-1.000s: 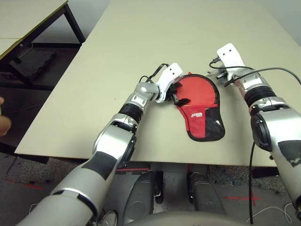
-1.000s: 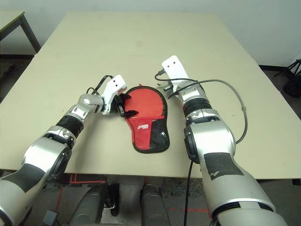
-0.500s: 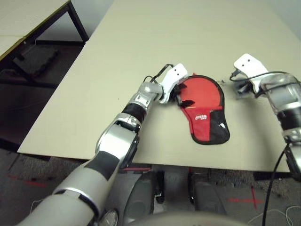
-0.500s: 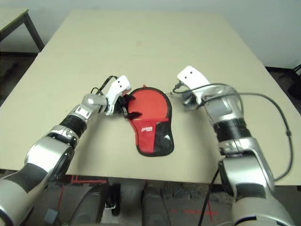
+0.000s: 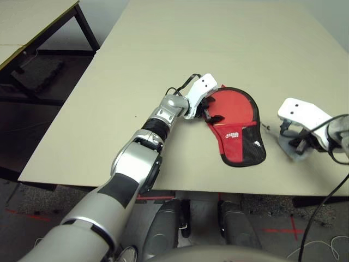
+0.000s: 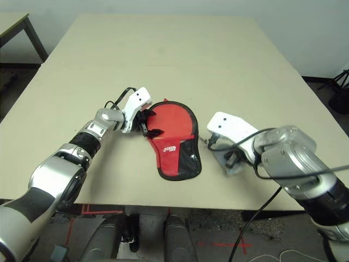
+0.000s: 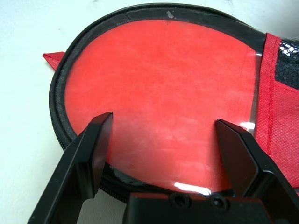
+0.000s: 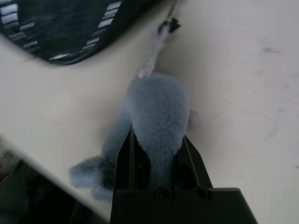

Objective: Store the ping-pong paddle in its case and zip it.

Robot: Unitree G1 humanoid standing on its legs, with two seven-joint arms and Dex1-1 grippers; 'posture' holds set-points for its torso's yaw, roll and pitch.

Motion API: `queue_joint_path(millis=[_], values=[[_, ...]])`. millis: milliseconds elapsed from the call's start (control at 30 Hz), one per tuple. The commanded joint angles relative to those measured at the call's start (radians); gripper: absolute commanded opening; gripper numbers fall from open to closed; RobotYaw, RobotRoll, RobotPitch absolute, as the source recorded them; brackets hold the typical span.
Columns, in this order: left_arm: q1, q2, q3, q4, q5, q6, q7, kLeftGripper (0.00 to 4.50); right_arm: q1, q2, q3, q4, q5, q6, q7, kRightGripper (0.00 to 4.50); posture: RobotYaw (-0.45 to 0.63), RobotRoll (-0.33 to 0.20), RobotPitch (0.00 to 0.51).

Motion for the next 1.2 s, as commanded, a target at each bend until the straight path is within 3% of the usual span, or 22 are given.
queue_joint_path(millis=[33, 733, 1033, 1200], values=[[0.022, -0.01, -0.034, 0.051, 0.046, 0.016, 0.01, 4.5, 0.01, -0.031, 0.006, -0.041, 0.066, 0.026, -0.002, 0.31, -0.23, 0.0, 0.156], [0.02, -0.011, -0.028, 0.058, 0.057, 0.011, 0.014, 4.5, 0.048, -0.216, -0.026, -0.103, 0.268, 0.02, -0.012, 0.31, -0.24, 0.0, 0.153], [0.014, -0.009, -0.024, 0.06, 0.054, 0.011, 0.016, 4.5, -0.021, -0.161, -0.059, -0.027, 0.329, 0.05, -0.035, 0.31, -0.24, 0.0, 0.151], [0.006, -0.004, -0.015, 0.053, 0.046, 0.013, 0.016, 4.5, -0.095, -0.207, -0.106, 0.046, 0.441, 0.053, 0.083, 2.02, -0.22, 0.0, 0.146]])
